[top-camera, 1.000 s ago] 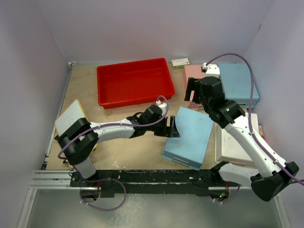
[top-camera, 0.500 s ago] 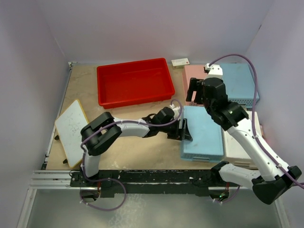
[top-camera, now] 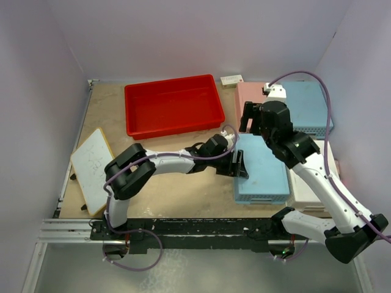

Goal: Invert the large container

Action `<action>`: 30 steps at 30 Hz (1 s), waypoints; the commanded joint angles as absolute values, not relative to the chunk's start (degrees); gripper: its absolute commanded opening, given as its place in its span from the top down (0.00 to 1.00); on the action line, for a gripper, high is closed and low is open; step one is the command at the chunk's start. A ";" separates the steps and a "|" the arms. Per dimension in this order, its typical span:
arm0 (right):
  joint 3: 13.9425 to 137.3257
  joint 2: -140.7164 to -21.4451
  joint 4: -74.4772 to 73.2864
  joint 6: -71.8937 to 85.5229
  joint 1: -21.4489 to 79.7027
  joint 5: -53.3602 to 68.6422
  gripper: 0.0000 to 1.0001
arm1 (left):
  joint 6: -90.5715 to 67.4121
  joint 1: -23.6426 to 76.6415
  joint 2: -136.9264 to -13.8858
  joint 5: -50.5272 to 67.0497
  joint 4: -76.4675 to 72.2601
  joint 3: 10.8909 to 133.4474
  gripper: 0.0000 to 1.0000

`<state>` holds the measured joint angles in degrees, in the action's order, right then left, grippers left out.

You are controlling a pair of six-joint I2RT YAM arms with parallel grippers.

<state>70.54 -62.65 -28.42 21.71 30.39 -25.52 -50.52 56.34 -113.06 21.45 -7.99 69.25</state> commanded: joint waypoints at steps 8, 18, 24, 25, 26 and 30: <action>69.46 -64.89 -25.83 24.46 30.32 -24.58 0.16 | -36.98 56.07 -92.61 5.99 8.46 66.47 0.23; 69.31 -69.18 -25.12 26.12 30.31 -23.83 0.16 | -32.68 39.54 -77.54 0.19 17.65 59.94 0.22; 70.11 -70.62 -26.10 27.81 30.32 -21.22 0.17 | -23.61 30.51 -85.35 -5.51 21.78 71.87 0.21; 70.16 -70.39 -26.43 27.81 30.32 -21.19 0.16 | -22.51 28.60 -87.68 -4.46 21.34 73.44 0.21; 70.10 -70.07 -26.90 27.86 30.32 -21.34 0.16 | -21.13 27.11 -90.19 -4.45 20.96 74.91 0.21; 68.17 -67.69 -27.03 28.06 30.32 -22.72 0.16 | -14.49 25.85 -99.77 -7.57 22.58 83.74 0.21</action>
<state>68.99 -71.20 -27.35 26.79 30.39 -21.65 -23.44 27.31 -92.12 -4.25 21.58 76.90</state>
